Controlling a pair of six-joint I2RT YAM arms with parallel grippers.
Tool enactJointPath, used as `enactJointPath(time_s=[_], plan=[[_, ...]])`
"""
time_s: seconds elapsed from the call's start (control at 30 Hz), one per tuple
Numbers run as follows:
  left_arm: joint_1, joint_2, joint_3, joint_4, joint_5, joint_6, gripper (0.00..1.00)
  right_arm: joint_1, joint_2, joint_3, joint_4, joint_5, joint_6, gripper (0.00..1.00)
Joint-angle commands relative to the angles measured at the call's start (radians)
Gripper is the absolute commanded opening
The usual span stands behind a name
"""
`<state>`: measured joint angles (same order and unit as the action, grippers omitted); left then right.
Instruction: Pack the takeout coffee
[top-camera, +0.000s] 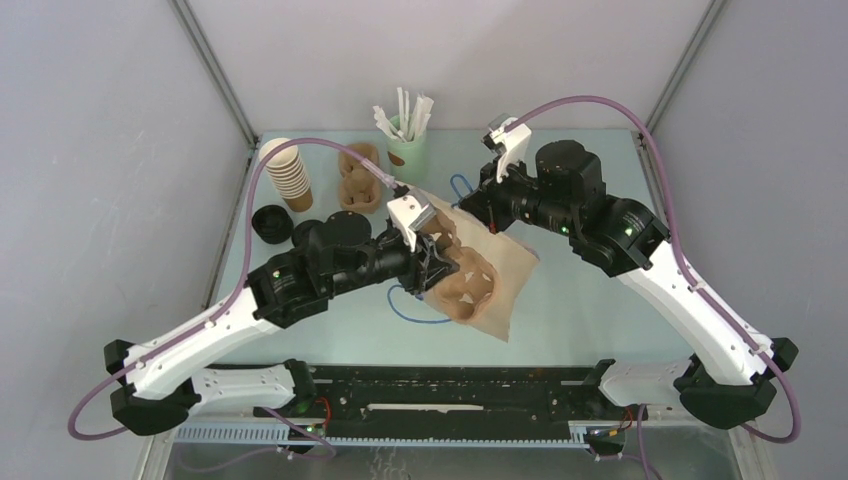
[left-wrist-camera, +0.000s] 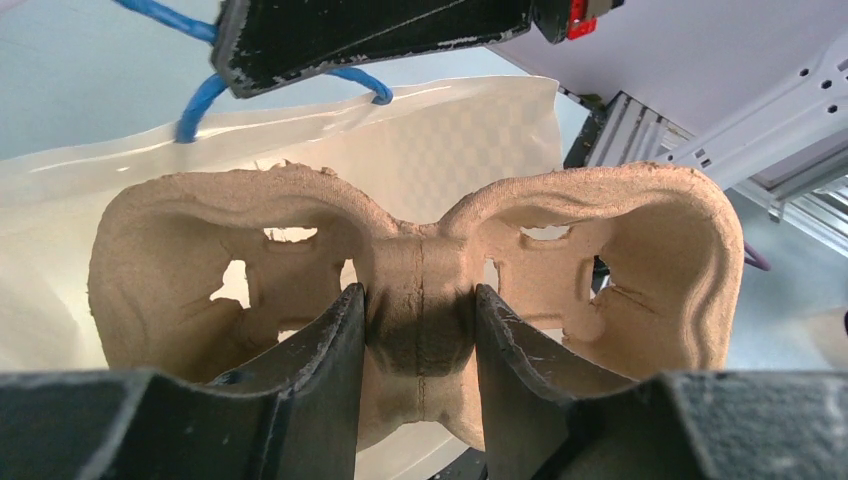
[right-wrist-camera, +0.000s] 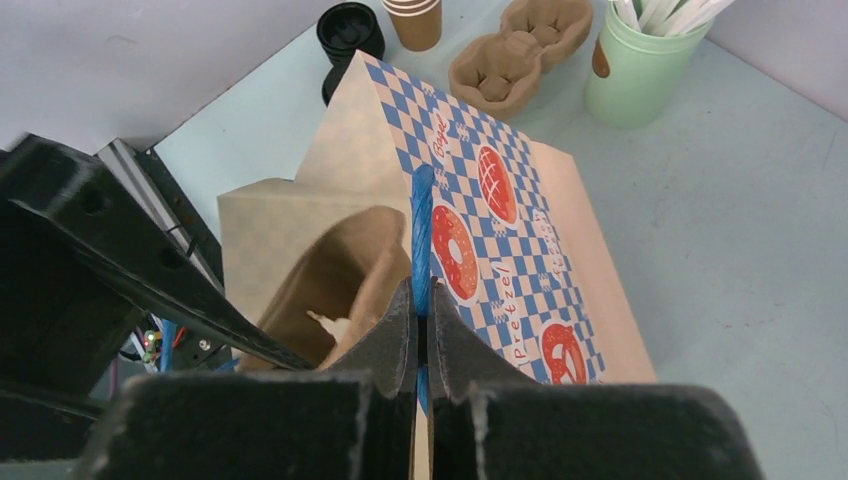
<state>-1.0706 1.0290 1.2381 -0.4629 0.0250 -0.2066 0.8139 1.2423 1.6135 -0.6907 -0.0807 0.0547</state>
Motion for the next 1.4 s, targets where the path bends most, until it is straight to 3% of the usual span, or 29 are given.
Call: enactJointPath(time_s=[0.0,0.53,0.8,1.1,1.37], plan=[[0.003,0.048,0.014,0.052,0.033,-0.057,0.33,0.028,-0.036,0.002,0.043,0.015,0.014,0.0],[-0.02,0.152,0.033,-0.049,-0.323,0.021,0.31,0.047,-0.035,-0.01,0.056,0.037,0.079,0.0],[-0.06,0.195,-0.001,-0.047,-0.449,0.038,0.31,0.047,-0.059,-0.067,0.129,0.118,0.216,0.0],[-0.085,0.2,-0.106,0.072,-0.488,0.049,0.31,0.043,-0.072,-0.115,0.173,0.161,0.336,0.0],[-0.096,0.248,-0.126,0.073,-0.535,0.004,0.31,0.009,-0.08,-0.134,0.174,0.184,0.457,0.0]])
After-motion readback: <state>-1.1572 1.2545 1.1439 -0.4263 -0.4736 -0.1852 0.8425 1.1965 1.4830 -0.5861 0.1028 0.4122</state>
